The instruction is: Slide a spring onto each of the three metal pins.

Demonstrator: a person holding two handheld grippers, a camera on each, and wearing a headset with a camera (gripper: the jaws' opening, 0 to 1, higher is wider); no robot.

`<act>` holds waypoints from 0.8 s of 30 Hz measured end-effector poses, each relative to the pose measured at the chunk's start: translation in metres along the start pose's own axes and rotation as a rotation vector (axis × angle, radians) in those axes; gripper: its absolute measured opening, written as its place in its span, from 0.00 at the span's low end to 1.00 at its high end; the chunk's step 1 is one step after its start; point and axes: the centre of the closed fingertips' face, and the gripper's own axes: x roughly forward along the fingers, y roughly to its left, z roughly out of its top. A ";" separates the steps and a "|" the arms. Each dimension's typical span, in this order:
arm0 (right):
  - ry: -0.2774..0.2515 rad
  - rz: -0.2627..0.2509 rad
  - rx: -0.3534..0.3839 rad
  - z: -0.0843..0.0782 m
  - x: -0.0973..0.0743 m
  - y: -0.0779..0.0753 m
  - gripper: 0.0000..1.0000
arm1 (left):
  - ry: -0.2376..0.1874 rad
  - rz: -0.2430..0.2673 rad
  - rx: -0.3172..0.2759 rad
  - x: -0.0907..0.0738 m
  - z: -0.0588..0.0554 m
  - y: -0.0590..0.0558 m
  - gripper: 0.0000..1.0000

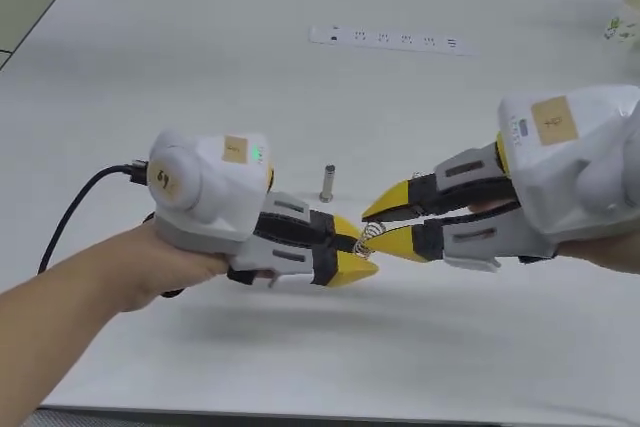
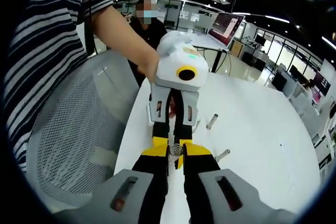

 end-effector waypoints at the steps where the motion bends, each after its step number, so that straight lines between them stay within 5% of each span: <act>1: -0.008 -0.005 0.003 0.000 0.001 -0.001 0.07 | 0.000 0.000 0.000 0.000 0.000 0.000 0.02; 7: -0.050 -0.038 0.021 0.004 0.002 -0.004 0.07 | -0.004 0.003 0.002 0.000 0.002 0.000 0.02; 24: -0.006 -0.039 -0.061 0.006 0.004 -0.001 0.07 | 0.017 0.010 0.007 -0.003 0.000 0.001 0.03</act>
